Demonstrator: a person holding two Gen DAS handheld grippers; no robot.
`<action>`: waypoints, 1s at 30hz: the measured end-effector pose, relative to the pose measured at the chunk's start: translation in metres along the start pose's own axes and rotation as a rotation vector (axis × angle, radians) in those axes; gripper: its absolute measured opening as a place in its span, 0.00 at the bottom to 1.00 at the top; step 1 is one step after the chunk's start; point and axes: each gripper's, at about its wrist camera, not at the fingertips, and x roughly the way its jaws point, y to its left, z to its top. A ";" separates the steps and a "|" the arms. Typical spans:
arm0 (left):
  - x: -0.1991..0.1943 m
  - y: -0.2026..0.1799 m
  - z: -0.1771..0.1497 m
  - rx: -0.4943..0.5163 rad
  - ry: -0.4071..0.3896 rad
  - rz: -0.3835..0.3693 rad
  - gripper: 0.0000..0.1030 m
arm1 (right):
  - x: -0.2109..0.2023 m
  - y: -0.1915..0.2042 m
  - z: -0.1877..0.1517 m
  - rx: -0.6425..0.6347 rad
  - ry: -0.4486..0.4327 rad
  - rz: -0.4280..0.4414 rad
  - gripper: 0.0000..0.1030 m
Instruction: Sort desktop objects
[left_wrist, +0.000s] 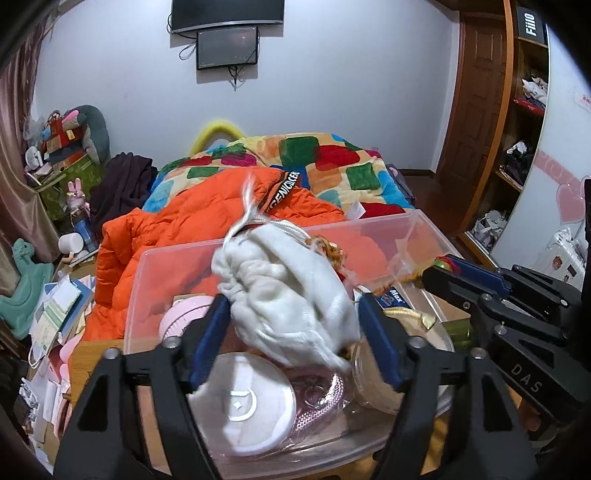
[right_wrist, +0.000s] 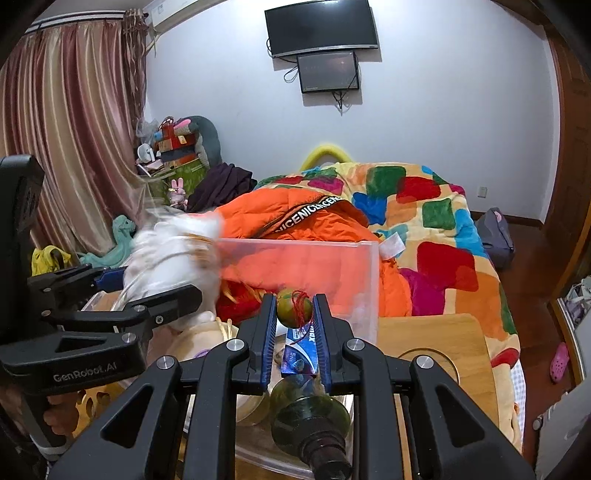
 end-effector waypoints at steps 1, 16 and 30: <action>-0.004 -0.002 0.000 0.009 -0.013 0.007 0.74 | 0.000 0.000 0.000 0.001 -0.001 0.001 0.17; -0.043 -0.009 0.000 0.054 -0.101 0.051 0.92 | -0.034 0.012 -0.001 -0.017 -0.045 -0.018 0.36; -0.098 -0.004 -0.036 0.077 -0.209 0.048 1.00 | -0.087 0.020 -0.023 -0.055 -0.077 -0.114 0.92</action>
